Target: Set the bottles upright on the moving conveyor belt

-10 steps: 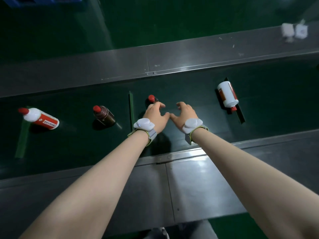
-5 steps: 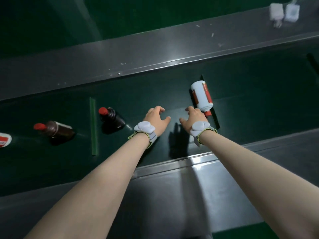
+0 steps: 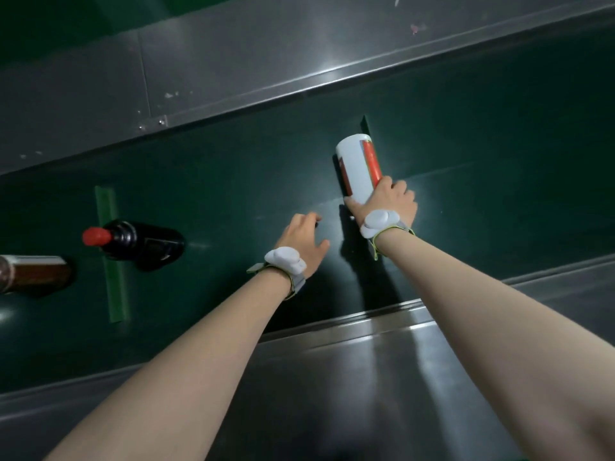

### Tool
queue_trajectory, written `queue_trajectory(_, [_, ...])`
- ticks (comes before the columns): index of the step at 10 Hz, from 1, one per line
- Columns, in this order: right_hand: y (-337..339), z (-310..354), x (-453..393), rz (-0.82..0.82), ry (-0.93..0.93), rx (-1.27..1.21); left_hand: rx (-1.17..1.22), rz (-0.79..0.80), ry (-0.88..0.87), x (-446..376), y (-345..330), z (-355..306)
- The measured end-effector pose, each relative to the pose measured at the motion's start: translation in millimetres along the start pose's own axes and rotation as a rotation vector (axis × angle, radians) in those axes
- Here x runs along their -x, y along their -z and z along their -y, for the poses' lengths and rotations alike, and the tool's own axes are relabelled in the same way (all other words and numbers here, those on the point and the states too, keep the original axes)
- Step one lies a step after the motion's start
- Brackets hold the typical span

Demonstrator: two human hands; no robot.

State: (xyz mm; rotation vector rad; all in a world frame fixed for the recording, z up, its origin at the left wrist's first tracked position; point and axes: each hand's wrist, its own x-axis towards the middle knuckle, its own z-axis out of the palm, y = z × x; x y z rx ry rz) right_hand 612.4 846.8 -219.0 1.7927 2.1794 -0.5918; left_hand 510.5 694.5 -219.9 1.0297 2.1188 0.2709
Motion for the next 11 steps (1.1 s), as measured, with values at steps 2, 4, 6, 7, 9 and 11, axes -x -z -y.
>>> queue_trajectory(2, [14.8,0.8,-4.4,-0.043,0.054,0.086,-0.032,-0.152,-0.002,-9.6,16.2,-16.8])
queue_trajectory(4, [61.7,3.0,3.9,-0.093,0.297,0.105,0.022,-0.19,-0.062,-24.6,44.3,-60.6])
queue_trajectory(6, [97.6,17.4,17.3,-0.09,0.536,0.111,0.186,-0.115,-0.087,-23.9,56.8,-76.9])
queue_trajectory(7, [94.6,19.2,25.9,0.012,0.557,0.121,0.211,-0.116,-0.084,-11.6,55.2,-70.0])
queue_trajectory(9, [93.5,16.7,45.7,0.103,0.499,0.148,0.133,-0.124,-0.144,9.4,53.2,-61.7])
queue_trajectory(11, [134.4,35.0,81.4,0.062,0.497,0.237,0.025,-0.206,-0.162,40.8,94.6,-66.8])
